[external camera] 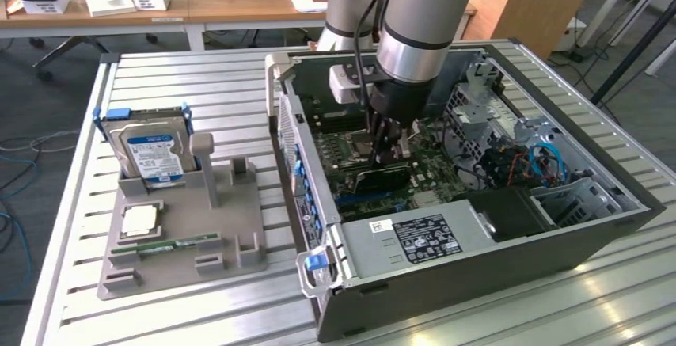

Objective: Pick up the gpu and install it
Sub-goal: 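Press down on the gpu until it lock into place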

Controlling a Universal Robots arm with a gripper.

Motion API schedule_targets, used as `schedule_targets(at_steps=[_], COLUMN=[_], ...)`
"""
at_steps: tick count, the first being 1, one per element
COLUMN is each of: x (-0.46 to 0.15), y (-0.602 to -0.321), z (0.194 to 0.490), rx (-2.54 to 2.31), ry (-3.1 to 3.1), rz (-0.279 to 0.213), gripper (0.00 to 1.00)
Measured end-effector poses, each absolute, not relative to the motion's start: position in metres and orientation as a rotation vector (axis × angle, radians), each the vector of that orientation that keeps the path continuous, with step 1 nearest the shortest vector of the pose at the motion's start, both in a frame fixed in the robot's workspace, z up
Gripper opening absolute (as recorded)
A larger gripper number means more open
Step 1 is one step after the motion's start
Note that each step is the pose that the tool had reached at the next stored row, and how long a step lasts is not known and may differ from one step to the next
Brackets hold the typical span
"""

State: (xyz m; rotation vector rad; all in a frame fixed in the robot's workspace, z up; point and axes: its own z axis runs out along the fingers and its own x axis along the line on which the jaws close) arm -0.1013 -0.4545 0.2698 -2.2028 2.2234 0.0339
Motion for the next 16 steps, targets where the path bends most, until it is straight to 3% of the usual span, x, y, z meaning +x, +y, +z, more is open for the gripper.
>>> schedule_targets(at_steps=[16], x=[-0.1013], y=[-0.4545], z=[0.2657], rx=[-2.203], ry=[2.224], rz=[0.034], gripper=[0.1])
